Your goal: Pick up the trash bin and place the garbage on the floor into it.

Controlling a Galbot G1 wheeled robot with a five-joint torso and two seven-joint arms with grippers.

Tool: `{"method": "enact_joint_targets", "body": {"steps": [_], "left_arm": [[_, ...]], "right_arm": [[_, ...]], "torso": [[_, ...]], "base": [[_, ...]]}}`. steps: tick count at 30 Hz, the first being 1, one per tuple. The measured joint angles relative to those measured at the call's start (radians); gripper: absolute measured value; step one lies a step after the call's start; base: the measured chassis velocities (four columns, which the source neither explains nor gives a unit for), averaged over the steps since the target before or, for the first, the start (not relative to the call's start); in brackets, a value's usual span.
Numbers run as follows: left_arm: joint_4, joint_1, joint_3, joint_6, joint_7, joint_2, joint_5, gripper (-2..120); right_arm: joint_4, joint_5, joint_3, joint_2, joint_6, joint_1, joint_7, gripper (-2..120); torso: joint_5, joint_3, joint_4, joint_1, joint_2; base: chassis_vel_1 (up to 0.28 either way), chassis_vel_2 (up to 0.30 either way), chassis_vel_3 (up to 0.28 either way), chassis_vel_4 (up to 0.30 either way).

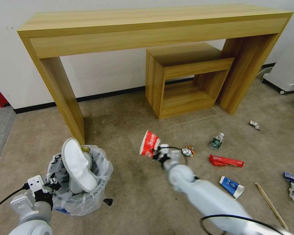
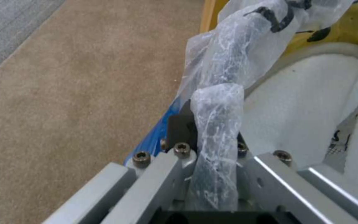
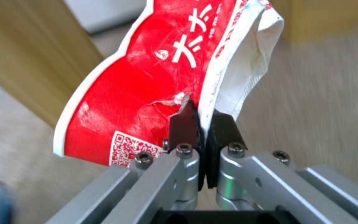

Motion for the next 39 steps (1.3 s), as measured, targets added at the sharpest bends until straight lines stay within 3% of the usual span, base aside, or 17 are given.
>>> {"method": "enact_joint_targets", "body": {"steps": [2, 8, 11, 17, 21, 23, 29, 32, 39], "left_arm": [[0.000, -0.001, 0.004, 0.003, 0.000, -0.001, 0.005, 1], [-0.007, -0.005, 0.009, 0.010, 0.000, -0.007, 0.008, 1], [-0.018, -0.010, 0.012, 0.018, -0.001, -0.014, 0.009, 1], [-0.032, -0.012, 0.014, 0.022, -0.002, -0.023, 0.010, 1], [-0.040, -0.011, 0.015, 0.023, -0.002, -0.030, 0.015, 1], [-0.044, -0.010, 0.016, 0.023, -0.002, -0.036, 0.018, 1], [-0.049, -0.011, 0.016, 0.022, -0.001, -0.040, 0.018, 1], [-0.053, -0.016, 0.015, 0.022, -0.001, -0.041, 0.018, 1], [-0.060, -0.021, 0.016, 0.021, 0.001, -0.047, 0.017, 1]], "right_arm": [[0.094, 0.002, 0.001, -0.060, 0.062, 0.019, -0.087, 0], [0.218, 0.031, -0.056, -0.123, 0.171, 0.096, -0.233, 0], [0.272, 0.063, -0.140, -0.148, 0.225, 0.166, -0.334, 0], [0.303, 0.081, -0.307, -0.167, 0.239, 0.281, -0.393, 0], [0.320, 0.087, -0.415, -0.169, 0.216, 0.370, -0.375, 0], [0.340, 0.096, -0.480, -0.157, 0.168, 0.439, -0.307, 0], [0.367, 0.120, -0.538, -0.133, 0.087, 0.506, -0.217, 0], [0.388, 0.155, -0.584, -0.109, -0.001, 0.552, -0.139, 0], [0.379, 0.184, -0.653, -0.049, -0.071, 0.575, -0.038, 0]], "torso": [[0.0000, 0.000, 0.0004, 0.000, 0.000], [-0.0002, 0.000, 0.0006, 0.000, 0.000], [-0.0003, 0.000, 0.0006, 0.000, 0.000], [-0.0002, 0.000, 0.0006, 0.000, 0.000], [-0.0004, 0.000, 0.0005, 0.000, 0.000], [-0.0006, 0.000, 0.0005, 0.000, 0.000], [-0.0005, 0.000, 0.0006, 0.000, 0.000], [-0.0005, 0.000, 0.0005, 0.000, 0.000], [-0.0004, 0.000, 0.0004, 0.000, 0.000]], "base": [[0.000, 0.000, 0.000, 0.000], [0.000, 0.000, 0.000, 0.000], [0.000, 0.000, 0.000, 0.000], [0.000, 0.000, 0.000, 0.000], [0.000, 0.000, 0.000, 0.000], [0.000, 0.000, 0.000, 0.000], [0.000, 0.000, 0.000, 0.000], [0.000, 0.000, 0.000, 0.000], [0.000, 0.000, 0.000, 0.000]]}}
